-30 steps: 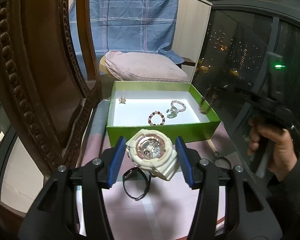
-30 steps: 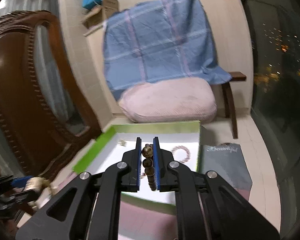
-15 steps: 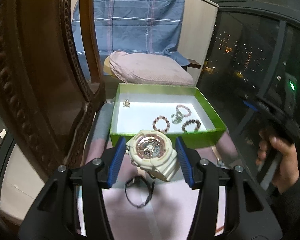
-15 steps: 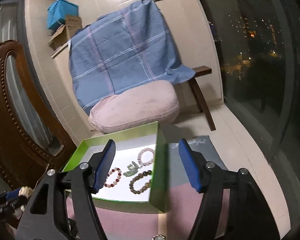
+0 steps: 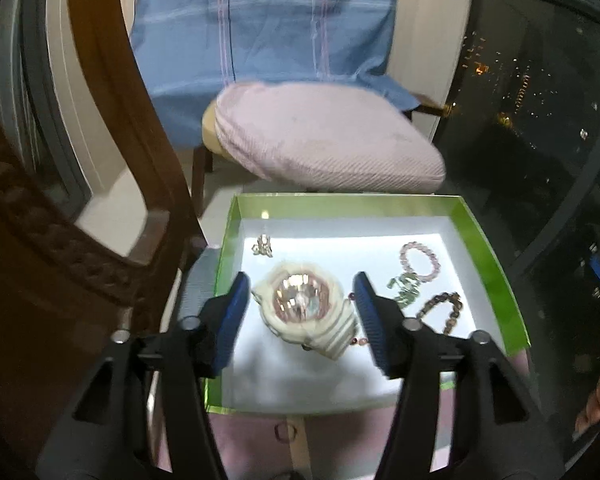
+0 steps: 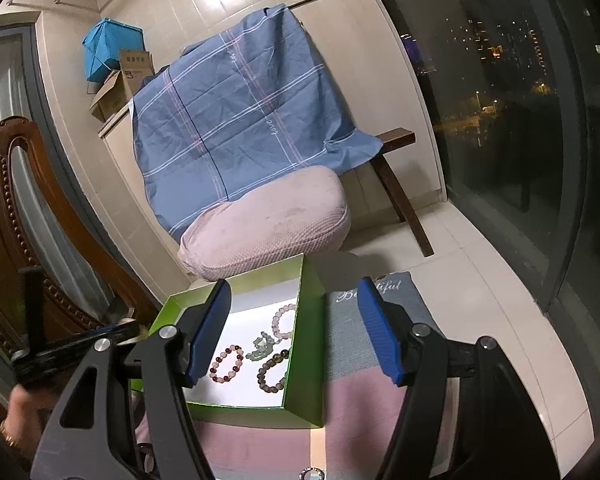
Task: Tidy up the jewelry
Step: 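Carry the white watch over the box and open the left tool, then move both open tools toward the black watch and silver bangle on the cloth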
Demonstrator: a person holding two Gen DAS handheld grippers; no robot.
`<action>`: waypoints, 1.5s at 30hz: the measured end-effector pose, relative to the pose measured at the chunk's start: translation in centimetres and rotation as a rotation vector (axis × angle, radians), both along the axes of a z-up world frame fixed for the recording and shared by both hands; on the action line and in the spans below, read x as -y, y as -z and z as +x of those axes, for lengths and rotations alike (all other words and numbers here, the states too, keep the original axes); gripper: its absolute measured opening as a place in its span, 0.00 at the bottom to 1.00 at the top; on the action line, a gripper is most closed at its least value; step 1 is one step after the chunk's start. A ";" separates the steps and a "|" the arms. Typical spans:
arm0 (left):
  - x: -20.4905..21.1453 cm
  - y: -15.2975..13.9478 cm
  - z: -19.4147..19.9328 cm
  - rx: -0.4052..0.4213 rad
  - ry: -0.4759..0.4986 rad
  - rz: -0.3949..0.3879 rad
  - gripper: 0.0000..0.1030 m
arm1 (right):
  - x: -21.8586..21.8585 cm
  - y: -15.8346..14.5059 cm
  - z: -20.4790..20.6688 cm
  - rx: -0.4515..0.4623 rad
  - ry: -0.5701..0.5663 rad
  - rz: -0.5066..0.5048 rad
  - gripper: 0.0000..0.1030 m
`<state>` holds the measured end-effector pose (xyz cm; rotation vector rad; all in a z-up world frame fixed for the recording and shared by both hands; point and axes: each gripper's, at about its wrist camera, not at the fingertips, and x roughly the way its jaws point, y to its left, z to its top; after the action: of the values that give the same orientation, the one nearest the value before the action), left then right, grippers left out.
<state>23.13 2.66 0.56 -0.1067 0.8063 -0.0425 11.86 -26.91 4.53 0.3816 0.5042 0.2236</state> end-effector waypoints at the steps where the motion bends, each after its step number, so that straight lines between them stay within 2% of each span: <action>1: -0.5 0.1 0.3 -0.004 -0.019 -0.012 0.73 | 0.0 0.0 -0.1 0.001 -0.001 0.000 0.62; 5: -1.2 -1.4 -1.6 0.057 -0.022 -0.003 0.82 | -0.1 -0.1 -0.3 0.011 -0.008 -0.013 0.62; 7: -2.0 -2.7 -4.2 0.113 -0.036 -0.013 0.87 | -0.1 0.0 -0.2 0.006 -0.009 -0.010 0.62; 10: -2.8 -3.3 -8.0 0.143 -0.038 -0.038 0.89 | -0.4 0.1 -0.4 0.007 -0.017 -0.016 0.62; 12: -3.4 -2.9 -10.3 0.149 -0.051 -0.047 0.88 | -0.8 0.1 -0.7 0.011 -0.024 -0.032 0.62; 14: -3.3 -2.1 -12.4 0.146 -0.019 -0.061 0.89 | -1.1 0.1 -1.0 0.015 -0.034 -0.045 0.62; 19: -1.7 0.2 -15.6 0.147 0.008 0.023 0.89 | -1.6 0.0 -2.6 0.034 -0.056 -0.088 0.62; 25: -1.2 1.2 -15.5 0.150 0.018 0.028 0.89 | -2.4 -0.7 -5.3 0.081 -0.082 -0.147 0.62; 28: -0.7 1.1 -15.7 0.160 0.025 0.060 0.89 | -3.0 -1.0 -6.4 0.108 -0.100 -0.179 0.62; 33: -0.7 1.1 -15.7 0.153 0.032 0.050 0.89 | -4.1 -0.7 -6.9 0.116 -0.116 -0.274 0.62; 45: -0.5 1.4 -15.4 0.134 0.031 0.046 0.89 | -3.9 -0.2 -6.4 0.067 -0.122 -0.263 0.62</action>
<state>7.74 3.14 -0.88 -0.0476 0.6750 -0.0599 5.47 -23.01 4.69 0.0868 0.4841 0.2838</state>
